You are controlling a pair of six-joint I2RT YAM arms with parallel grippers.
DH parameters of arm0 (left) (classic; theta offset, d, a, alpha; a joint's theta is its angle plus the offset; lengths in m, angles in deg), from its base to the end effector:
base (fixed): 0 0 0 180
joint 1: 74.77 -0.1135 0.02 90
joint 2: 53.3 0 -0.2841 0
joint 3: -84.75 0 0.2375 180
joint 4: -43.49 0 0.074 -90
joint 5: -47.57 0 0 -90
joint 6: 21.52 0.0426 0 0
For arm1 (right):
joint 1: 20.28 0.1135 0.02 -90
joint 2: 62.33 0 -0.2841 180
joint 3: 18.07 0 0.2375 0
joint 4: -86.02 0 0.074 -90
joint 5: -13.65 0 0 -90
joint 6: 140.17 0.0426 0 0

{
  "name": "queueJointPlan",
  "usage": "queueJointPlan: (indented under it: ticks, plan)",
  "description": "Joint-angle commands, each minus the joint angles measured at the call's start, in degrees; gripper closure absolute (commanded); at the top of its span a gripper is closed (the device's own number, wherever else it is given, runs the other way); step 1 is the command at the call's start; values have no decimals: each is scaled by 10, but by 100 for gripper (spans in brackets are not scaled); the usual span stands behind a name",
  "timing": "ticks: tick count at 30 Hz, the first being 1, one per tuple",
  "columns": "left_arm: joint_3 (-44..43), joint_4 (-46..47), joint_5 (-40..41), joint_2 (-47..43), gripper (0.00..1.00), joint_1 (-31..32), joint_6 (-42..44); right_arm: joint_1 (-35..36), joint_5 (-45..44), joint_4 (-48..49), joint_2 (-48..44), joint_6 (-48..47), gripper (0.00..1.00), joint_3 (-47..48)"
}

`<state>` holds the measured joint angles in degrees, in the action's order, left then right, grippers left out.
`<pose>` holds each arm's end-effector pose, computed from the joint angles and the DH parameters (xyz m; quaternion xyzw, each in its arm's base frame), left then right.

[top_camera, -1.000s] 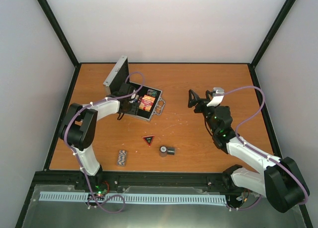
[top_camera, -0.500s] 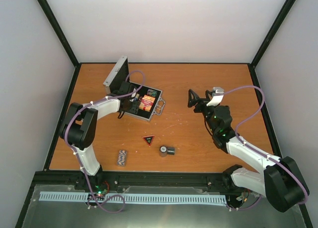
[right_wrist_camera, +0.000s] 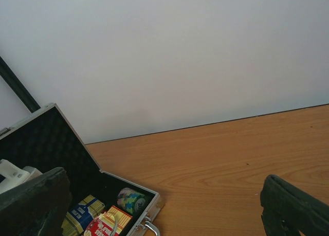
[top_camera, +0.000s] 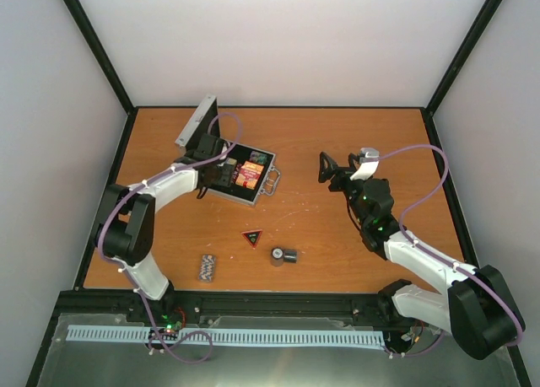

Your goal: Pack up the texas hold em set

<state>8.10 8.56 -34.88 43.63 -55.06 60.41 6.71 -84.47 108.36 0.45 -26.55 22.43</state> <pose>0.3251 -0.1105 0.2178 0.0770 0.9493 -0.0106 0.3047 0.2041 0.0972 0.2762 0.0293 0.7061 0.2564 0.6594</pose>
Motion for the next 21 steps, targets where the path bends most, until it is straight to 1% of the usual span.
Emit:
queueJointPlan:
  ticks: [1, 11, 21]
  plan:
    - [-22, -4, -6, 26, 38, -5, 1, -5, 0, 5, 4, 0, 0, 16]
    - [-15, 14, -16, 62, 37, -4, 0, -6, 0, 4, 4, 0, 0, 17]
    - [-40, 21, -12, 98, 37, -5, 11, -6, 2, 3, 6, 0, 0, 18]
